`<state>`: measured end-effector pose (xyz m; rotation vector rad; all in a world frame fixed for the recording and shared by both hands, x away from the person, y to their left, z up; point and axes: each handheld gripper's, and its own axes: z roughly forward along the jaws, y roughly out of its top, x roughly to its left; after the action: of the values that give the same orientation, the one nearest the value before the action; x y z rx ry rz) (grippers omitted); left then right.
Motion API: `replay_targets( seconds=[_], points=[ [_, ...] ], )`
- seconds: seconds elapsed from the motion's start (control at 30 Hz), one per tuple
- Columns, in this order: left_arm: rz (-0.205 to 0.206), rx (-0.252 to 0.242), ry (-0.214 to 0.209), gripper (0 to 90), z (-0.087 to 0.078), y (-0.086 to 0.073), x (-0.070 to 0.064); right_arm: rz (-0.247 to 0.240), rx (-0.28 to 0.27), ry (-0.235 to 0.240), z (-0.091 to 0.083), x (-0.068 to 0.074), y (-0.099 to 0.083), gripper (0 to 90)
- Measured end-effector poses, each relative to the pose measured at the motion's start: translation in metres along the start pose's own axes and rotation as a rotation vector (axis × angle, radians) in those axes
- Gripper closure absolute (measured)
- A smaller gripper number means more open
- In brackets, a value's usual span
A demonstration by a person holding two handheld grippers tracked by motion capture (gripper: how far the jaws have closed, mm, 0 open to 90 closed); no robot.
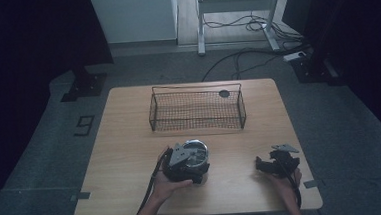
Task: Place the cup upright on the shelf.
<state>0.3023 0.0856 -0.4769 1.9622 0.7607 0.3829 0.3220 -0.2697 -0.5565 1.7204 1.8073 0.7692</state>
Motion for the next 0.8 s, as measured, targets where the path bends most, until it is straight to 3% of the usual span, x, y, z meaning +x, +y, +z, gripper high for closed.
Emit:
replay_targets(
  seconds=[0.4,0.8],
  points=[
    [-0.012,-0.049,0.017,3.3,-0.022,0.009,0.01,0.0,0.0,0.001,0.0,-0.001,0.0,0.0],
    [-0.061,-0.072,0.049,3.3,-0.035,0.018,0.028,0.0,0.0,0.001,0.0,-0.001,0.0,0.0]
  ],
)
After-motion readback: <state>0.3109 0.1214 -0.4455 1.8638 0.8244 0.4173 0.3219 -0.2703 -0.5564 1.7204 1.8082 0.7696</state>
